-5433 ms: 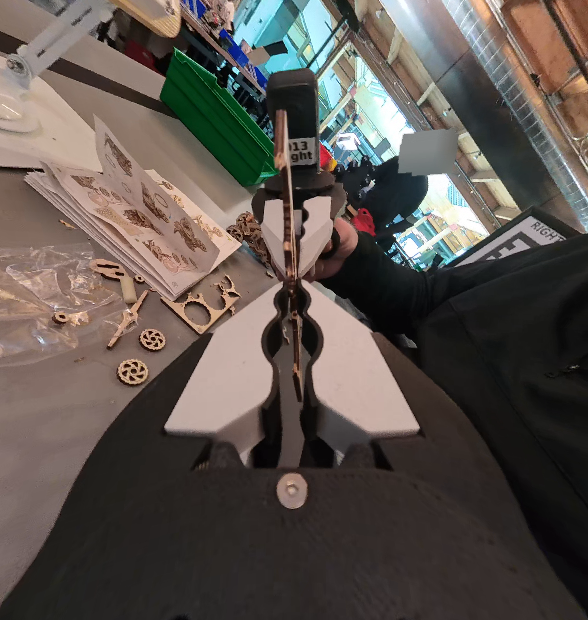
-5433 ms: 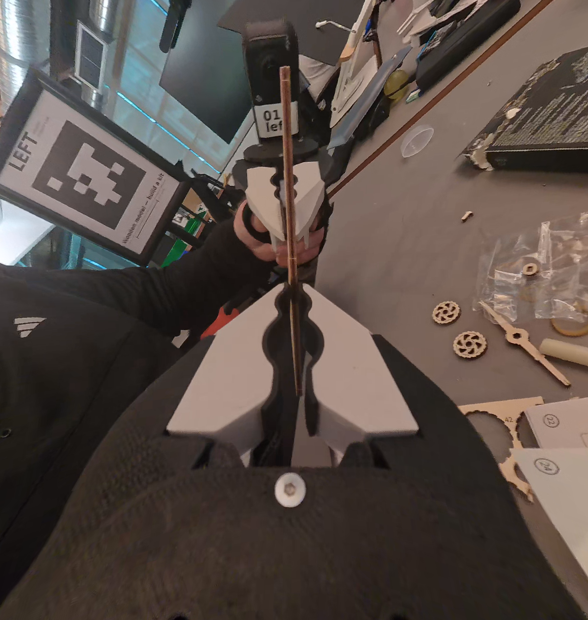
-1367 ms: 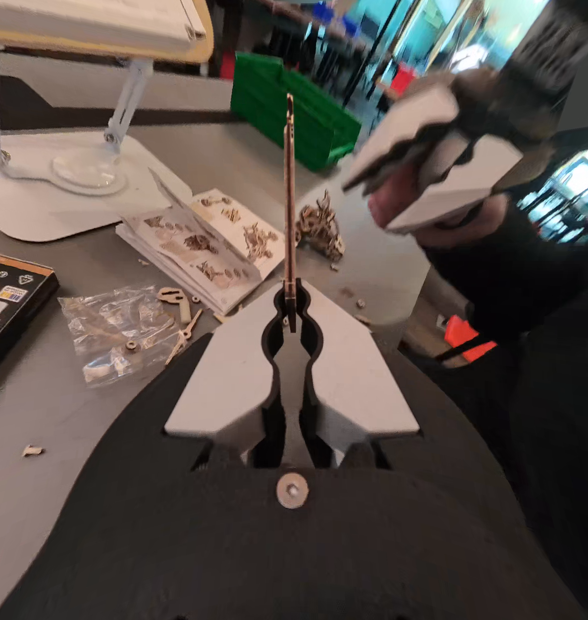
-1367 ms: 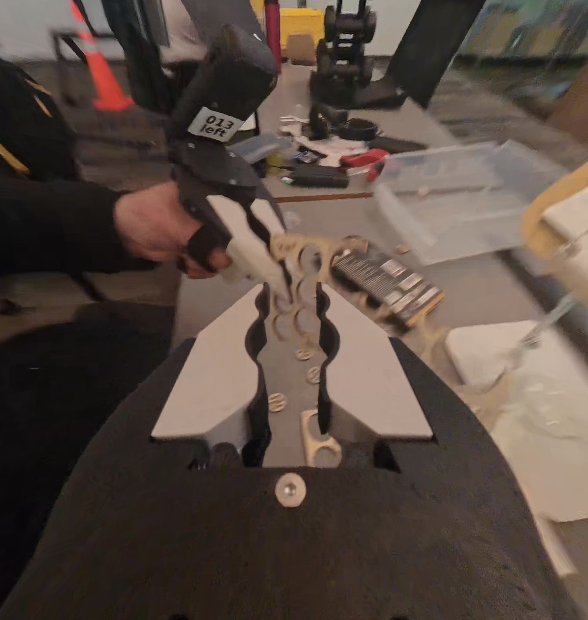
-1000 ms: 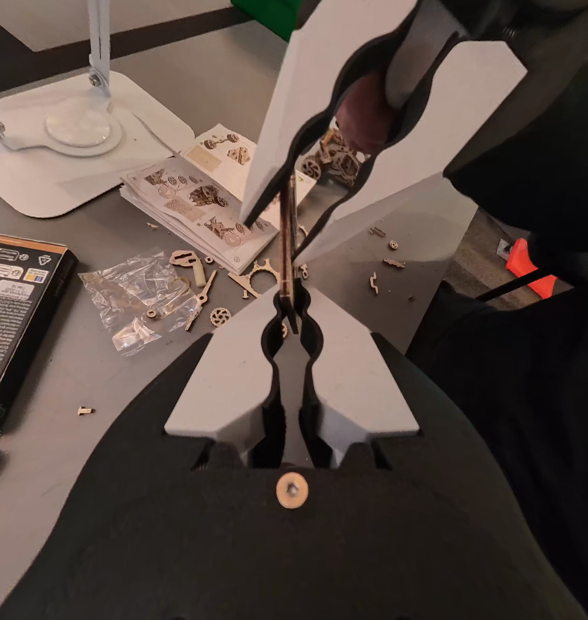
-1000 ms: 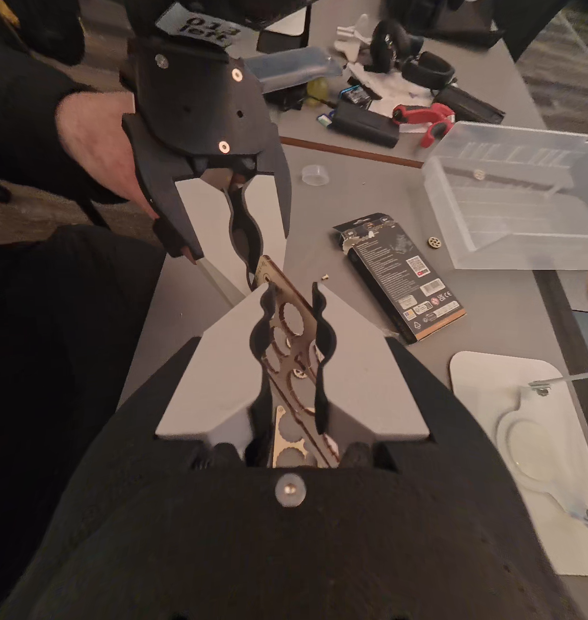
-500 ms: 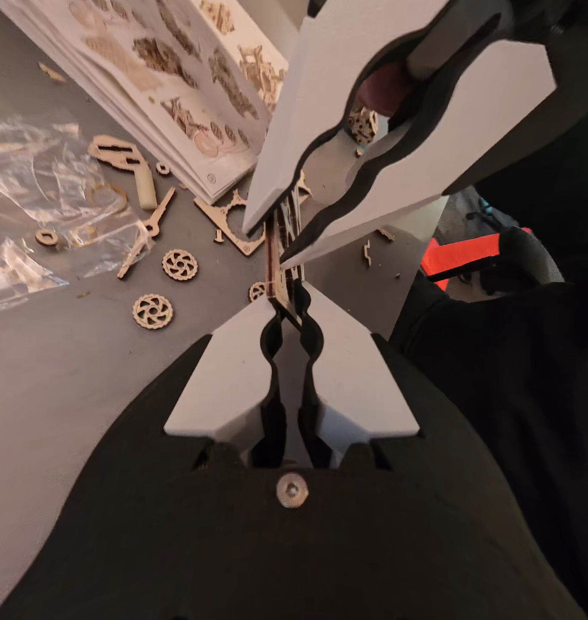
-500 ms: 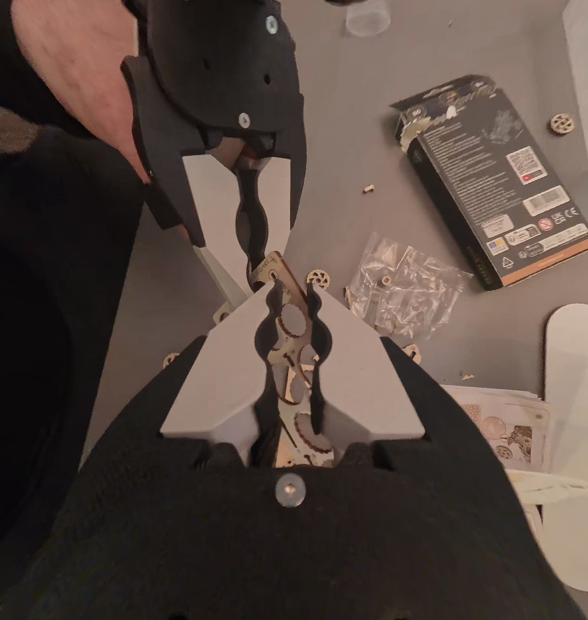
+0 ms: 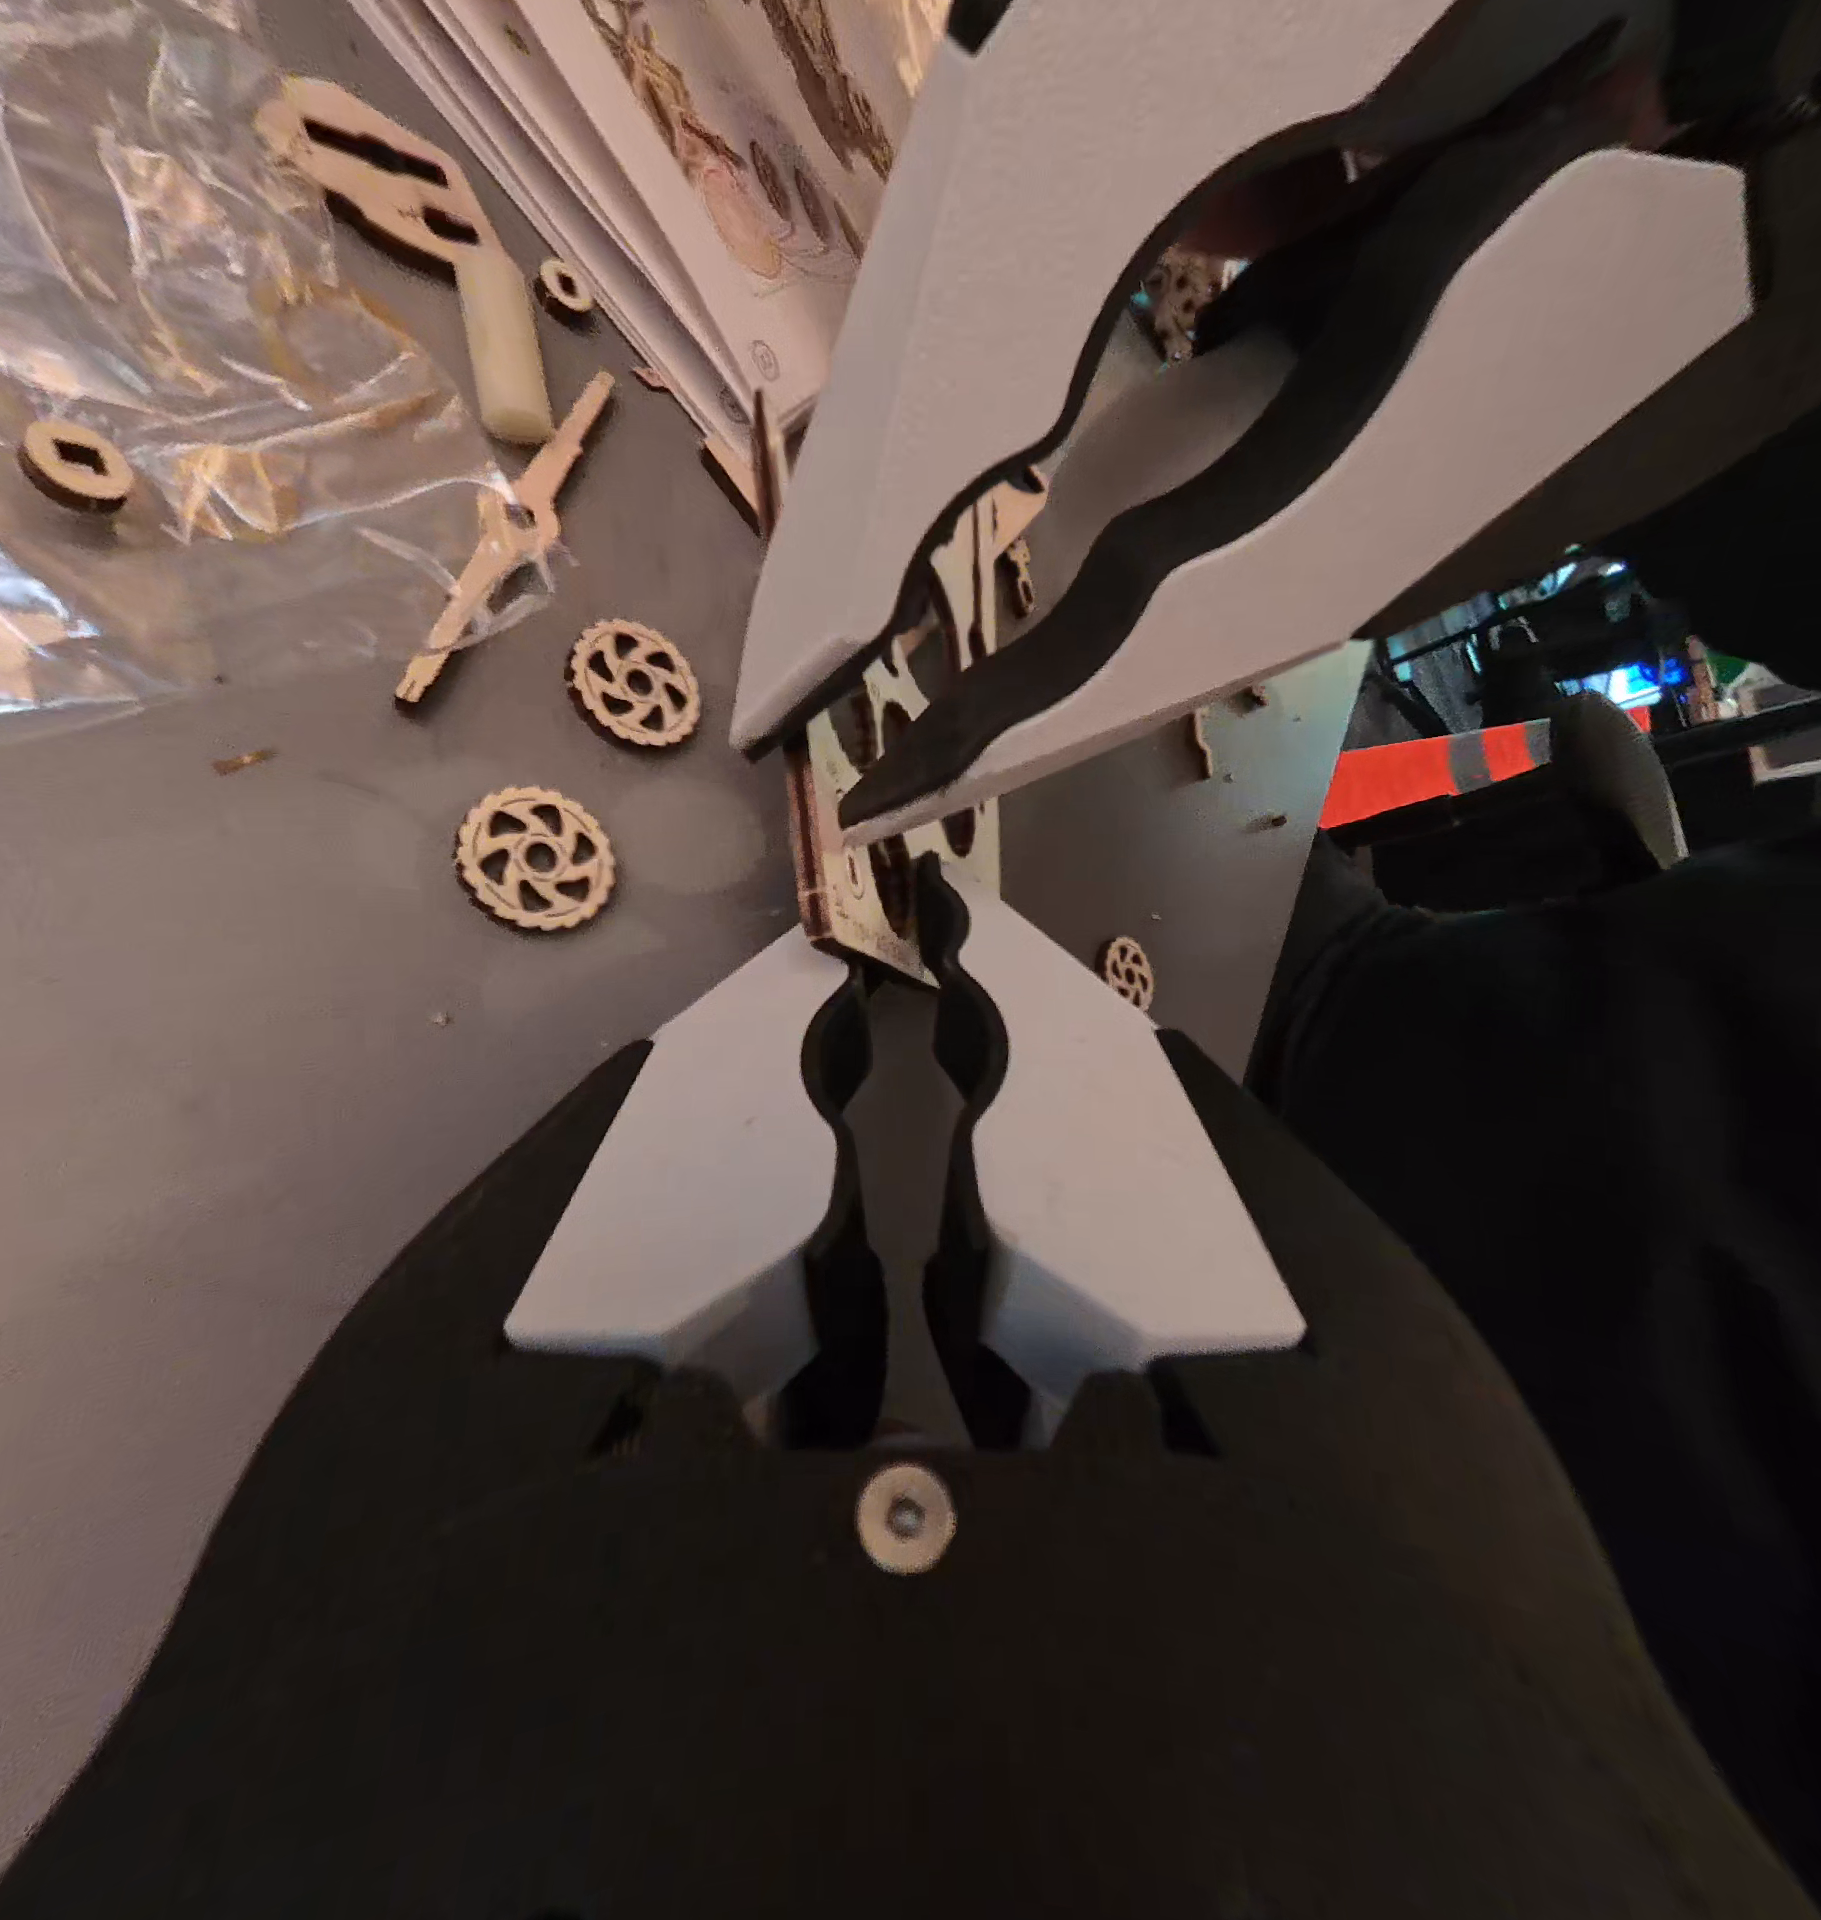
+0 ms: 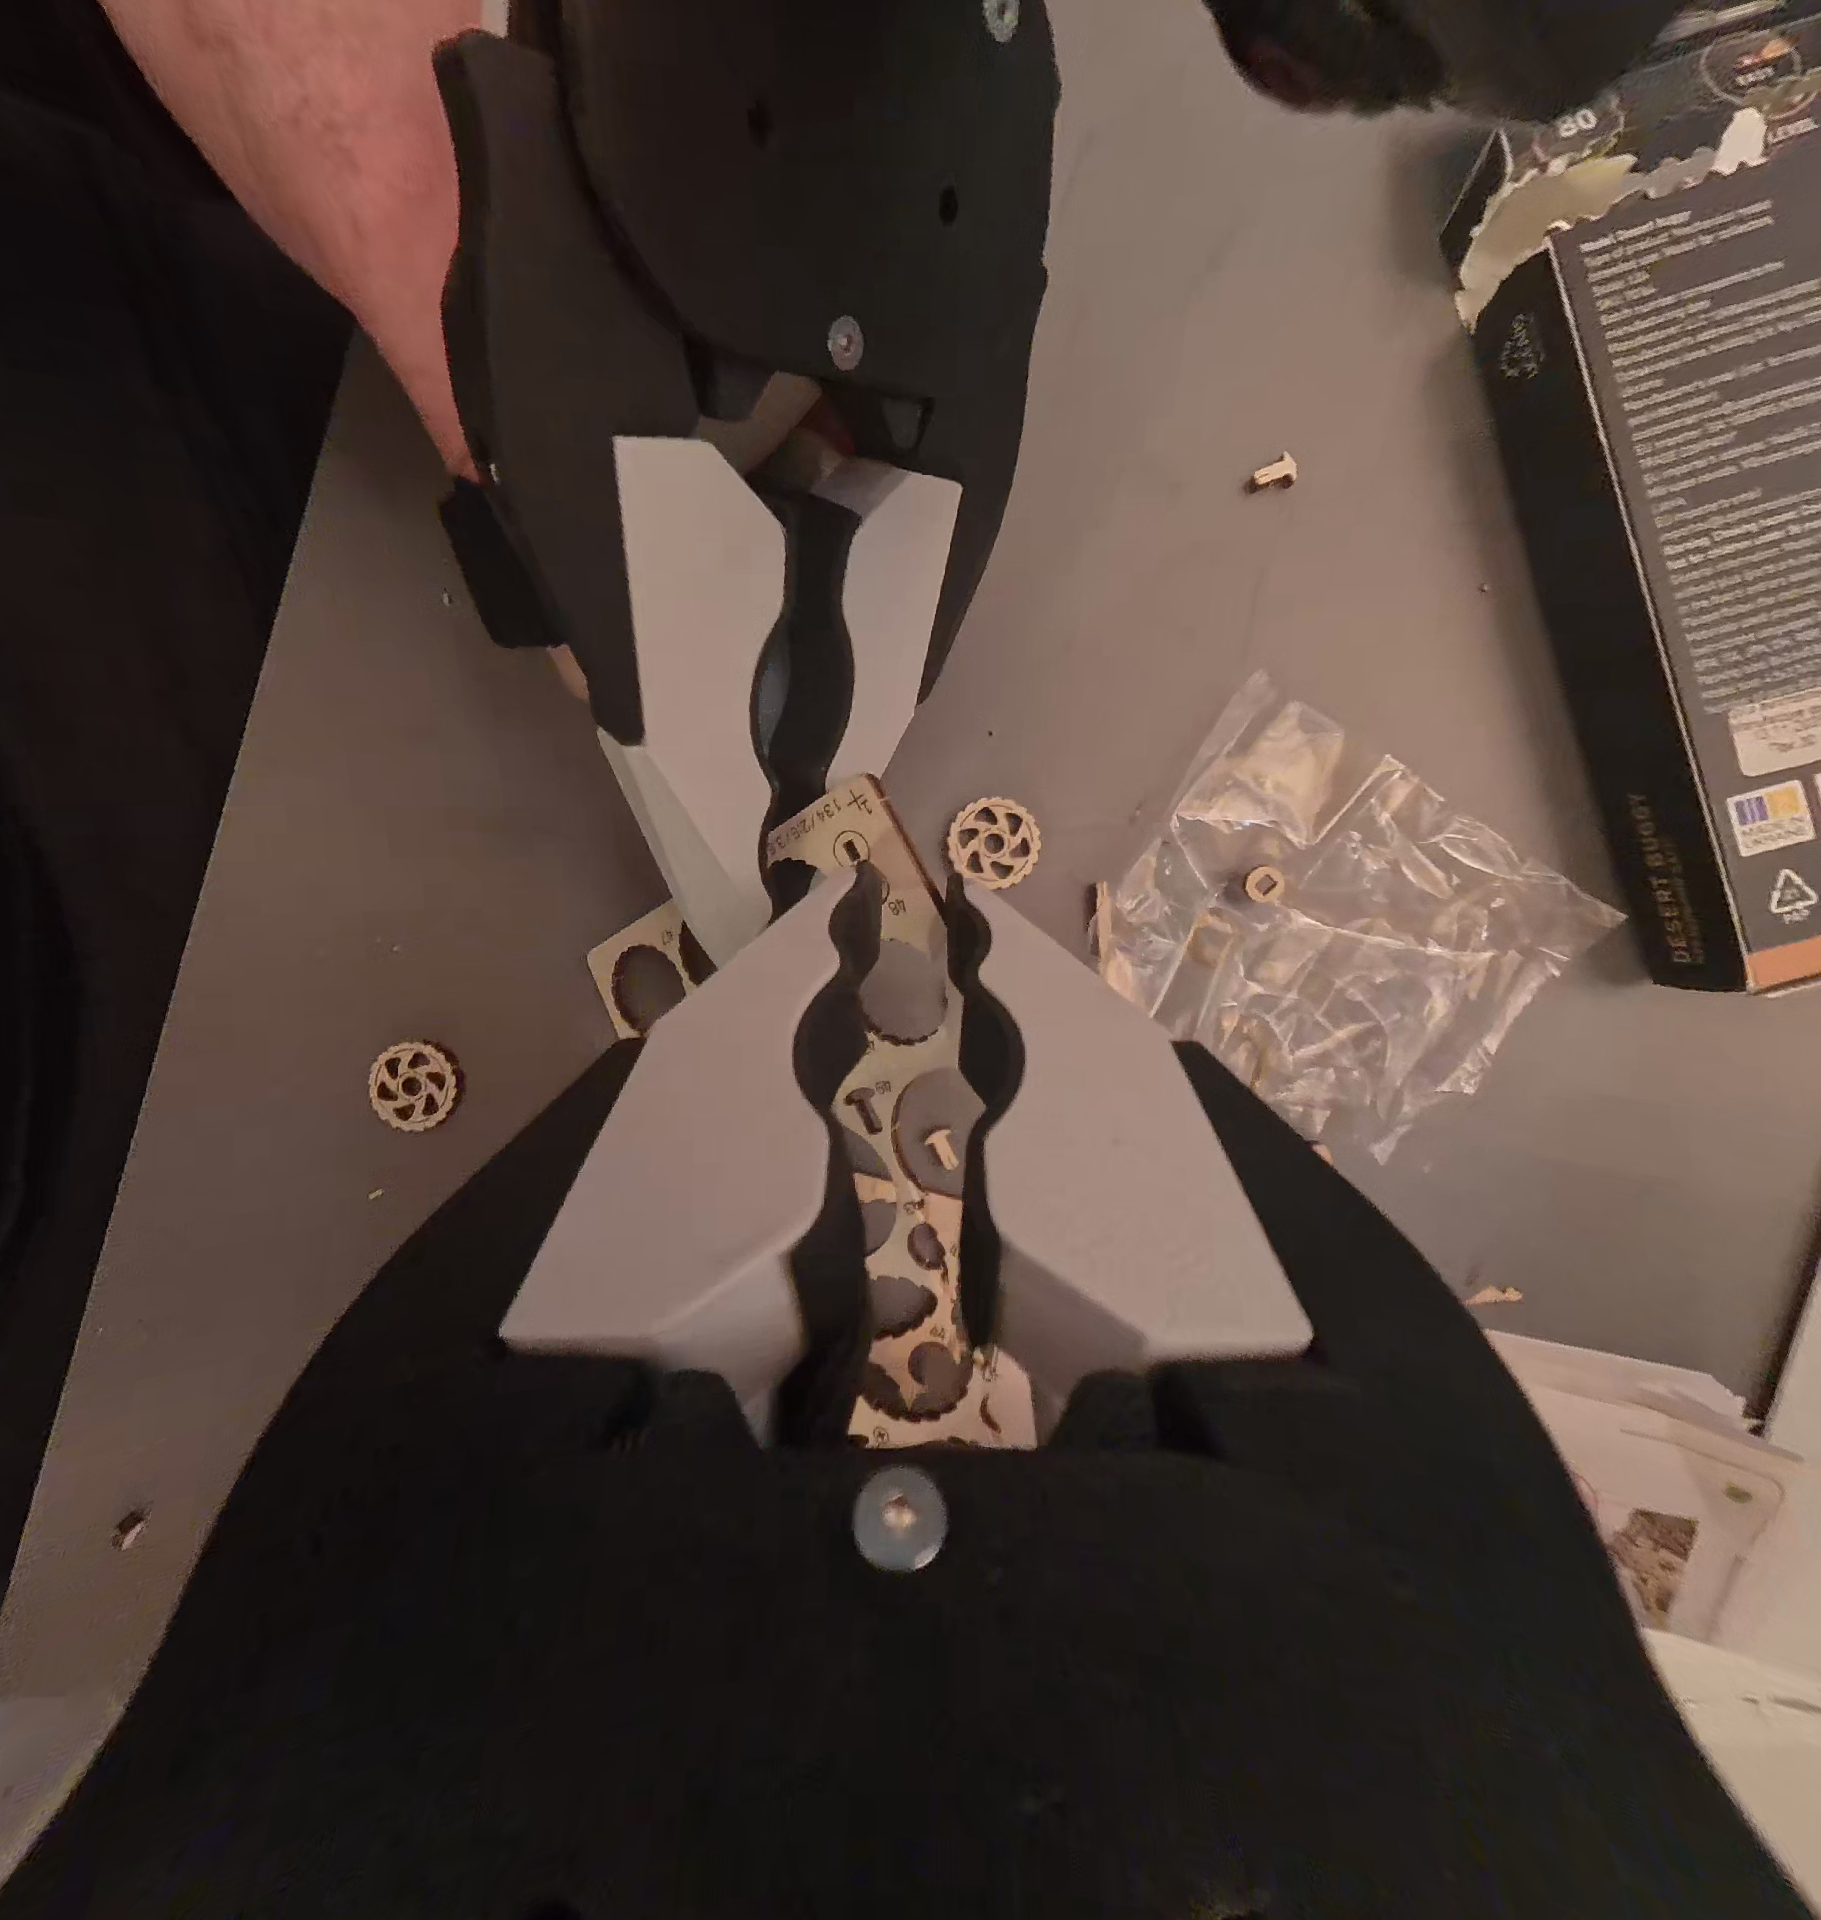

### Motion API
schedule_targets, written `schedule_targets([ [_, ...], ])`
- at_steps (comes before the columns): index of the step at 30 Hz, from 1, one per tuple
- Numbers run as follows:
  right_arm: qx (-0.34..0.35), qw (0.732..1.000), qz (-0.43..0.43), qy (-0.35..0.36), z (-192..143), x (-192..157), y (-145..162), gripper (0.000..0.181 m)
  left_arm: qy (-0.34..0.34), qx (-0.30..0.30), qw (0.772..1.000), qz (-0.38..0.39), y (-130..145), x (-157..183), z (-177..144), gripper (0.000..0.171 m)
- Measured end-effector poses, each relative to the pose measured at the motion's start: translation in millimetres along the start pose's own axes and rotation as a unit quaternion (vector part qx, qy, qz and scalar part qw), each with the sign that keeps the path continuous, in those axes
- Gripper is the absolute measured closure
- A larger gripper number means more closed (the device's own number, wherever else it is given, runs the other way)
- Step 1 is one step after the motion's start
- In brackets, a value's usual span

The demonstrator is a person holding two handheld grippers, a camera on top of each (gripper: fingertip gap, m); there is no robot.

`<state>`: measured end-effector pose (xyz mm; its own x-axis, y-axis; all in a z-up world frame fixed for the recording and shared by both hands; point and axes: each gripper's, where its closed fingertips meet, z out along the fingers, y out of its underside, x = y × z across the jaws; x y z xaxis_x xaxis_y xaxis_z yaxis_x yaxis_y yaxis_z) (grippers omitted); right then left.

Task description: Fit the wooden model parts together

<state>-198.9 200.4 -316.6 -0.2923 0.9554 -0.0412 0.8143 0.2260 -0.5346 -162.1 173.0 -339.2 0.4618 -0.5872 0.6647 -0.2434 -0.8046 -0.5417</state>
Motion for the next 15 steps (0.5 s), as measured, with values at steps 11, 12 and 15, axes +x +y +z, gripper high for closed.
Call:
schedule_targets([
  [11, -0.031, 0.998, -0.055, -0.001, 2.8, -0.4, 1.1, 0.172, -0.014, -0.007, 1.0, 0.021, 2.9, -2.3, 1.2, 0.167],
  [12, -0.029, 0.998, -0.054, 0.016, 3.3, 1.2, 1.4, 0.172, -0.017, -0.006, 1.0, 0.016, 2.4, -3.9, 1.2, 0.166],
  [15, -0.014, 0.995, -0.079, 0.066, 5.0, 3.0, 1.8, 0.173, -0.018, -0.006, 1.0, 0.009, 2.5, -5.5, 1.6, 0.166],
])
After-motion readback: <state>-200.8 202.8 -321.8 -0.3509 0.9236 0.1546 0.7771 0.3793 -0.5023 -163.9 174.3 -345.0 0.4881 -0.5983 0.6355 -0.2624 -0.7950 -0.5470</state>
